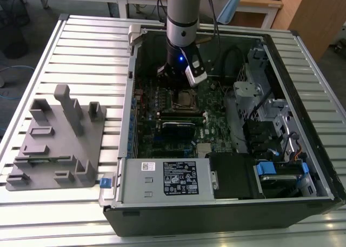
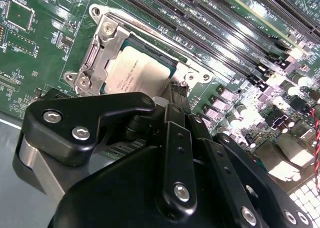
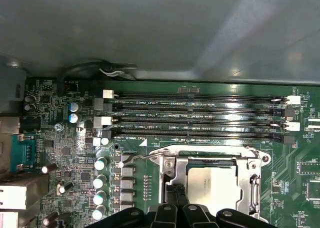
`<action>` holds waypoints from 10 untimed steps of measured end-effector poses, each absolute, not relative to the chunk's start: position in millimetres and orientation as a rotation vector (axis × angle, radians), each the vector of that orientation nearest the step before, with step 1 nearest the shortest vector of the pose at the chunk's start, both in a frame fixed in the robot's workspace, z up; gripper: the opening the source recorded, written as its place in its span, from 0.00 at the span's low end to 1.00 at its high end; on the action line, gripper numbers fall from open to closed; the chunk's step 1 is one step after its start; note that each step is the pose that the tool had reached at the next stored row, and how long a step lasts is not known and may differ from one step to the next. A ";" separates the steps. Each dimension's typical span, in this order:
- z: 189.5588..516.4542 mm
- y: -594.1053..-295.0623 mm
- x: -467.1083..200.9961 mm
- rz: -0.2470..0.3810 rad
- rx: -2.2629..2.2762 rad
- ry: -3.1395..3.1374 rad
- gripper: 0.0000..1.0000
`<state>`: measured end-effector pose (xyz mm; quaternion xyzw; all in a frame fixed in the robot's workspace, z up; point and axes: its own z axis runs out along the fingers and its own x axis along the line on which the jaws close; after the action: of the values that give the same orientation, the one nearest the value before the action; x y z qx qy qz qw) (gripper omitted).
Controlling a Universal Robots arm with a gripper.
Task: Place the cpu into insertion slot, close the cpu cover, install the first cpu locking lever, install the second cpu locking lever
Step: 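Close the cpu cover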
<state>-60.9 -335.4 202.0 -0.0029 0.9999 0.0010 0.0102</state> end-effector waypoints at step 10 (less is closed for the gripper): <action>199.0 -335.4 -60.9 0.003 -0.009 3.121 0.11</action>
<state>-60.9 -335.4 199.0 -0.0029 0.9999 0.0009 0.0102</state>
